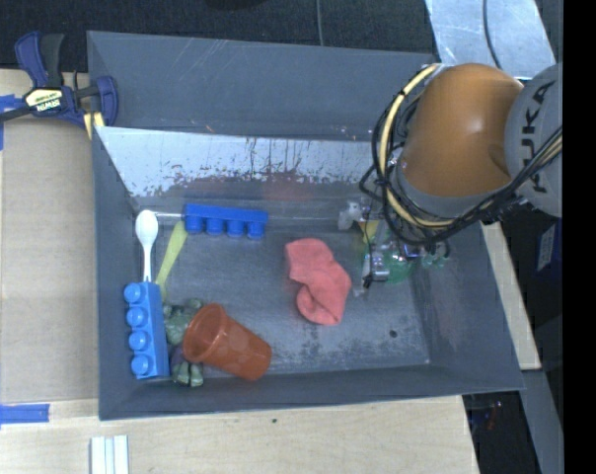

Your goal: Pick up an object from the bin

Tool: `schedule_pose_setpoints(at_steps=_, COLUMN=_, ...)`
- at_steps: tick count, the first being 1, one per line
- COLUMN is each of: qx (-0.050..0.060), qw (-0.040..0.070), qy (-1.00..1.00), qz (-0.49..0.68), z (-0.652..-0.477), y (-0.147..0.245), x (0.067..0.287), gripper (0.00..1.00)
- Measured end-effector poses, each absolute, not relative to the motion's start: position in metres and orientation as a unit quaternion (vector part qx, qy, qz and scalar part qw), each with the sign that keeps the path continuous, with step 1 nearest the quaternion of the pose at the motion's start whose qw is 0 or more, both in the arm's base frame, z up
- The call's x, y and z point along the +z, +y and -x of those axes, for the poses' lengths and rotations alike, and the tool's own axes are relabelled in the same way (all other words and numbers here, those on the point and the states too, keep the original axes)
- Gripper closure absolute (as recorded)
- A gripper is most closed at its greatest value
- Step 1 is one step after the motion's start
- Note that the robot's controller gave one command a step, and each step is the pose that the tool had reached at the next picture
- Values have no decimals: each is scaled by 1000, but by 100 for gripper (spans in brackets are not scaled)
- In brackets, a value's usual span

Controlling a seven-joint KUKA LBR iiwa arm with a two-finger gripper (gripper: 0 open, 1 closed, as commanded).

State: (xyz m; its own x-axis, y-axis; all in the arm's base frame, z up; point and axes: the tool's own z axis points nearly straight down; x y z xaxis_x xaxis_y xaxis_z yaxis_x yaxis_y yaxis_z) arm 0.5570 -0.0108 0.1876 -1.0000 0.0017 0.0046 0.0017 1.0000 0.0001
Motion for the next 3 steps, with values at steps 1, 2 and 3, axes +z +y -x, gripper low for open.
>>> schedule_pose_setpoints(at_steps=1, qx=0, qw=-2, qy=-1000, qz=1, z=-559, y=-11, x=192, gripper=0)
schedule_pose_setpoints(at_steps=2, qx=0, qw=-4, qy=-1000, qz=-27, z=-556, y=-5, x=116, gripper=0)
schedule_pose_setpoints(at_steps=3, qx=0, qw=-9, qy=-1000, qz=-27, z=-572, y=33, x=87, gripper=0)
